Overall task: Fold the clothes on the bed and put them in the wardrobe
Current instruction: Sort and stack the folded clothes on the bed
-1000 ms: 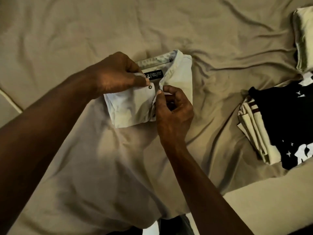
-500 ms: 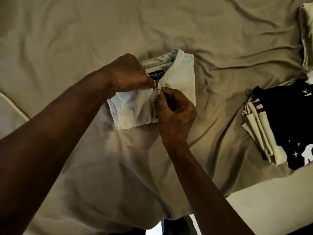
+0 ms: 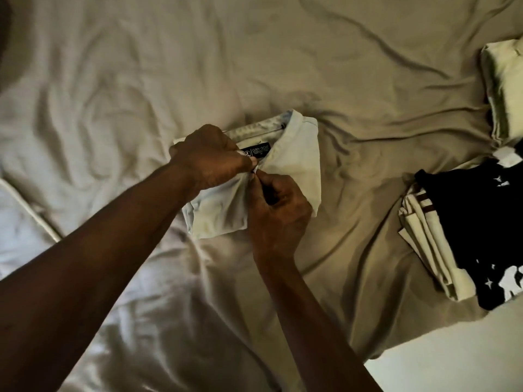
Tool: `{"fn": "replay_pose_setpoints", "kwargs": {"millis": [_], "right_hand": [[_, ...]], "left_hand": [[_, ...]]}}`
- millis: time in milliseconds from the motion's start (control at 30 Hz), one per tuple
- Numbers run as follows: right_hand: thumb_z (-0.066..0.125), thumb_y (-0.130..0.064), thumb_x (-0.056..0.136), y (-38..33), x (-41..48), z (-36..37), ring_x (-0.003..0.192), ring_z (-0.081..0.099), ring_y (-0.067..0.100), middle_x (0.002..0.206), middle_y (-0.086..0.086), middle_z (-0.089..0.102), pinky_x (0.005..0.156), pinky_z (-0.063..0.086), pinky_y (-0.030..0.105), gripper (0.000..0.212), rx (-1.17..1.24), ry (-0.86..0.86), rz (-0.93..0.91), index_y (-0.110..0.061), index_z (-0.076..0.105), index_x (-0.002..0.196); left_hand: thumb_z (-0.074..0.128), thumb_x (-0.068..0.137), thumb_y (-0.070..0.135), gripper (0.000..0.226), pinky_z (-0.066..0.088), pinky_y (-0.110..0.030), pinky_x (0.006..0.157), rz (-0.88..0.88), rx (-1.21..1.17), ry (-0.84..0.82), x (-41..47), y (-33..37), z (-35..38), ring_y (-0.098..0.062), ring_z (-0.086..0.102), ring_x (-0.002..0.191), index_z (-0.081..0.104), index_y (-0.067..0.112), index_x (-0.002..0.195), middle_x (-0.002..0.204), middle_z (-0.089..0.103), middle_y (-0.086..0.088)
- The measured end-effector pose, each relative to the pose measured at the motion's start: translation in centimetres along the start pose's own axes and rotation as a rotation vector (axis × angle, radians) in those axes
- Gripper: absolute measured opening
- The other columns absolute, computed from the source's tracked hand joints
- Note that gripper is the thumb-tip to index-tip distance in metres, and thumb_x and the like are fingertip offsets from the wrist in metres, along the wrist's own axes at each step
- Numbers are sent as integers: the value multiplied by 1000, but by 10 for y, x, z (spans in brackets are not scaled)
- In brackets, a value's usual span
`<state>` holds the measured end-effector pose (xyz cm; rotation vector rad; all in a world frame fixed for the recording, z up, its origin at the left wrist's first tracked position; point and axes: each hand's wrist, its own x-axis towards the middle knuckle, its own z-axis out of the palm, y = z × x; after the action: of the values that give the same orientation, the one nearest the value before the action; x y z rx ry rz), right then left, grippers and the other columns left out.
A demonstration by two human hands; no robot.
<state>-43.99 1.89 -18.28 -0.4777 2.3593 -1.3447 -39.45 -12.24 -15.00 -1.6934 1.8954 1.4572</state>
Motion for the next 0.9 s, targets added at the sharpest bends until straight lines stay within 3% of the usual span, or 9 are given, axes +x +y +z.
{"fn": "replay_pose_setpoints", "kwargs": {"millis": [133,267,367,433,533,633,700,800,900], "right_hand": [[74,-25,88,0,3,12,69,64,15,76,-3,69,67,53,39,14,-117,36,-36,-16,74,78],[74,-19,85,0,9,22,66,62,17,73,-5,66,64,49,37,15,-203,85,-83,-18,69,72],[73,-19,85,2,12,25,69,64,17,75,-6,67,65,51,39,12,-204,79,-41,-20,68,74],[71,-25,86,2,14,22,70,65,18,77,-5,67,65,52,39,11,-194,37,-51,-20,69,76],[63,-32,92,4,21,8,72,66,16,79,-4,70,69,52,37,19,-173,-53,-59,-20,72,80],[57,-30,97,5,27,-3,74,67,15,82,-3,73,74,55,40,22,-84,-63,-2,-22,76,89],[56,-27,97,3,30,-6,76,66,13,91,-3,72,73,56,41,20,-87,15,-57,-21,75,101],[53,-33,96,1,44,-10,100,65,24,112,9,65,88,54,43,35,-167,215,-81,-16,68,123],[44,-48,95,0,71,-14,116,54,36,121,14,61,99,43,46,53,-303,263,91,-14,64,131]], "left_hand": [[86,71,45,33,50,-46,95,-32,11,80,2,1,10,-25,66,87,77,14,77,73,68,0],[87,68,39,41,40,-33,66,-60,-62,56,11,4,11,-23,51,64,58,12,60,60,52,-1],[87,76,37,47,34,-29,59,-73,-62,46,12,4,13,-19,47,59,50,15,57,56,47,1],[81,77,51,48,40,-32,70,-6,66,73,9,5,13,-23,58,71,54,16,58,60,53,2],[65,83,70,46,45,-43,98,103,360,128,4,10,-3,-32,65,103,72,24,82,89,69,0],[57,90,67,40,31,-51,108,398,717,440,2,4,-31,-36,62,107,75,31,93,98,73,-8],[57,93,61,38,27,-55,109,482,766,637,5,-10,-46,-38,56,110,74,28,96,101,69,-9],[50,93,67,44,40,-52,98,245,426,691,1,-27,-49,-39,58,110,68,27,96,109,67,-11],[44,91,74,53,46,-50,97,-79,113,669,-5,-36,-25,-39,62,116,63,26,104,118,71,-11]]}}
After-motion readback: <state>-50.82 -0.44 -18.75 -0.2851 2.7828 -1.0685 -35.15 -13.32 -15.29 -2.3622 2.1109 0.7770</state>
